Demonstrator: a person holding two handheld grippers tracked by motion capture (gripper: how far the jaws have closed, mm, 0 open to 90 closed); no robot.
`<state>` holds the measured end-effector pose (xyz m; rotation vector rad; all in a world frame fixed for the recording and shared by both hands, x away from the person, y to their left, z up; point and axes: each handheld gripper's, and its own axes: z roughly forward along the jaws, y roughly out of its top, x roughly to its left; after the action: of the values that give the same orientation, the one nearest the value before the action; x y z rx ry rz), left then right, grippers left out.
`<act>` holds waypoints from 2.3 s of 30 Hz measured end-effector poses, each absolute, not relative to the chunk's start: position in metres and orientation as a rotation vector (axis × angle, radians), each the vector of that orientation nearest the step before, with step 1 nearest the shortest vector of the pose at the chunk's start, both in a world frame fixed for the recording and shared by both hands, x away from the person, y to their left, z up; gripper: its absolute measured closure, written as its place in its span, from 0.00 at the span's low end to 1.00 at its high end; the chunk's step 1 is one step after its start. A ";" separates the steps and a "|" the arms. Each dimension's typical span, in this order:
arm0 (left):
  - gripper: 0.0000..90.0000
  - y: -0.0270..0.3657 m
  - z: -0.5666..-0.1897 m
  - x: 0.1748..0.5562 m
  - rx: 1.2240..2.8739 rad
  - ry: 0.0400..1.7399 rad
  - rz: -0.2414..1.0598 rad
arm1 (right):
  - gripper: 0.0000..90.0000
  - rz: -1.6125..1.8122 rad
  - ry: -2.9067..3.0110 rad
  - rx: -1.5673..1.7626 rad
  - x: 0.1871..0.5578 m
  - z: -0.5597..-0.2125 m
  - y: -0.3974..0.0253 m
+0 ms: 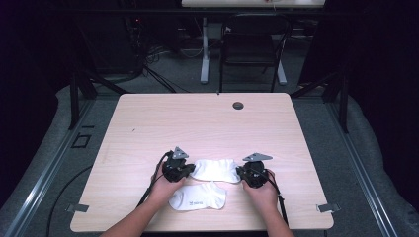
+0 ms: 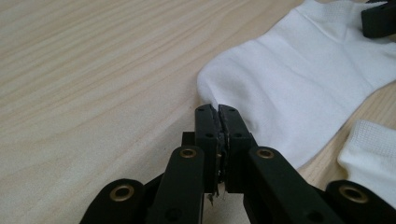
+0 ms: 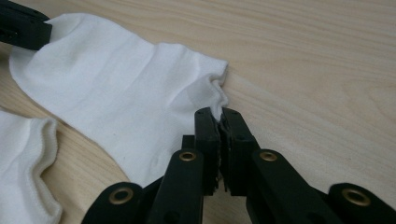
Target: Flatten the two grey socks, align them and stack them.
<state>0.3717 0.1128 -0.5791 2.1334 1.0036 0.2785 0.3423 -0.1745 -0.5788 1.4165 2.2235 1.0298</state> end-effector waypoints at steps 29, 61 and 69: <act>0.98 0.131 -0.547 0.361 2.030 0.988 0.296 | 0.96 1.194 2.172 1.330 0.331 -0.540 -0.165; 0.98 0.176 -0.529 0.290 2.033 0.947 0.266 | 0.96 1.202 2.342 1.168 0.286 -0.520 -0.133; 0.98 0.180 -0.532 0.276 2.046 0.944 0.247 | 0.96 1.219 2.362 1.148 0.273 -0.520 -0.128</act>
<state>0.2763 0.1801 -0.5324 2.0461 0.9443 0.2475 0.2731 -0.1283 -0.5203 1.1475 2.3623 1.2190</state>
